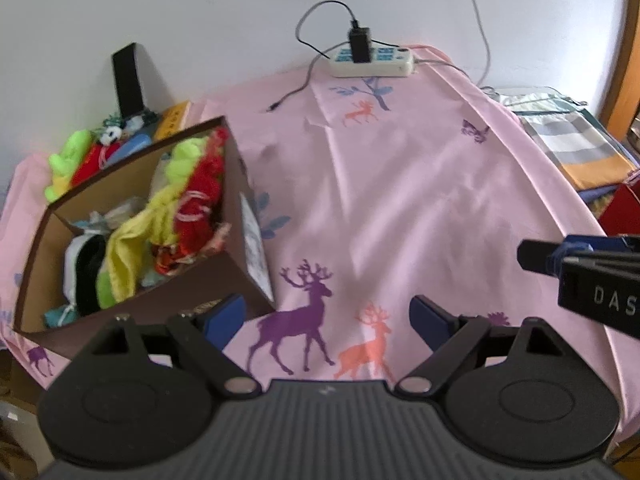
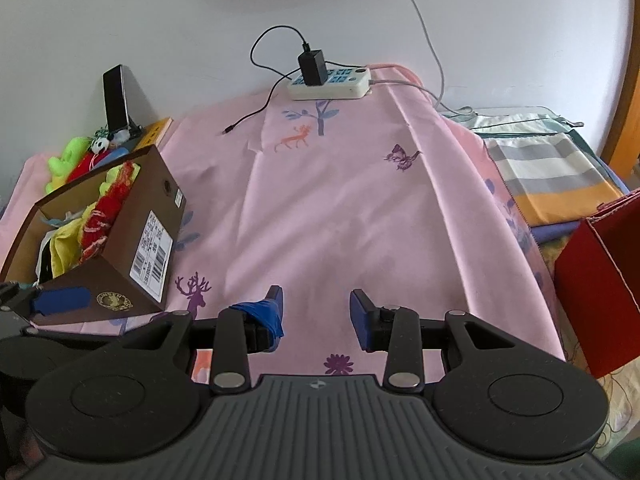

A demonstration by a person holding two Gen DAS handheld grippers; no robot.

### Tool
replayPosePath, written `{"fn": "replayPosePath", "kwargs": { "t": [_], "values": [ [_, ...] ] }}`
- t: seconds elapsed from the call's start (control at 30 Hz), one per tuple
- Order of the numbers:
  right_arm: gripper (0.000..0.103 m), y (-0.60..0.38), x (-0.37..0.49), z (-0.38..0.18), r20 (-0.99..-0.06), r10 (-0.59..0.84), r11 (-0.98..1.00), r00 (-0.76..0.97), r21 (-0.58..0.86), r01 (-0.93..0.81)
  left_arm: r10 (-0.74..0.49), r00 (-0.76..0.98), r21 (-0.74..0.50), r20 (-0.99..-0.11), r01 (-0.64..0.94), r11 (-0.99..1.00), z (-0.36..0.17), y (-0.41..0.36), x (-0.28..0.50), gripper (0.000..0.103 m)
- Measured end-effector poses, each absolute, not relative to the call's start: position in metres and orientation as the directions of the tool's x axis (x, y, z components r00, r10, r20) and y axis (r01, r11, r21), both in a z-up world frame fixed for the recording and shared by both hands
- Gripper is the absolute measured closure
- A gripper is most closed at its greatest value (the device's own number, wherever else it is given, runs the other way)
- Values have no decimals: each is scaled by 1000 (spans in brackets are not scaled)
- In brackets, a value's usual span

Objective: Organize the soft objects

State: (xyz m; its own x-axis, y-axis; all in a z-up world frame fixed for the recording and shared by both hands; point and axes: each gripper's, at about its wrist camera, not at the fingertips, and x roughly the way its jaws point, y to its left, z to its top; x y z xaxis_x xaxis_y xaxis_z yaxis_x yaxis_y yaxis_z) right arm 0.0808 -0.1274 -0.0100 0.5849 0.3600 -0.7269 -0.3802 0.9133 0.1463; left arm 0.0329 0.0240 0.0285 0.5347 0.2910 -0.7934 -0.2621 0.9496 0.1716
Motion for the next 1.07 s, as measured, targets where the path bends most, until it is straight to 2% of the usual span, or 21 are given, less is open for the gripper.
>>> {"fn": "replayPosePath", "kwargs": {
  "t": [0.2,0.63,0.9,0.97,1.0,1.07],
  "values": [
    [83,-109,81,-8,-736,381,895,559,142,-422,335,523,189,-783,-313,931,37,44,24,12],
    [83,-23,70,21,-684,494,810,536,139,-570,418,518,175,-747,-454,874,61,122,1,11],
    [83,11,62,24,-669,501,806,549,129,-578,360,558,103,-747,-438,893,64,153,-9,12],
    [83,16,61,24,-667,496,811,555,128,-571,374,573,112,-729,-439,892,64,156,-11,13],
    [83,18,60,25,-667,494,813,558,126,-568,380,579,120,-722,-436,892,65,156,-12,17],
    [83,23,57,26,-664,490,816,564,121,-565,376,583,119,-721,-431,895,66,160,-12,17]
  ]
}}
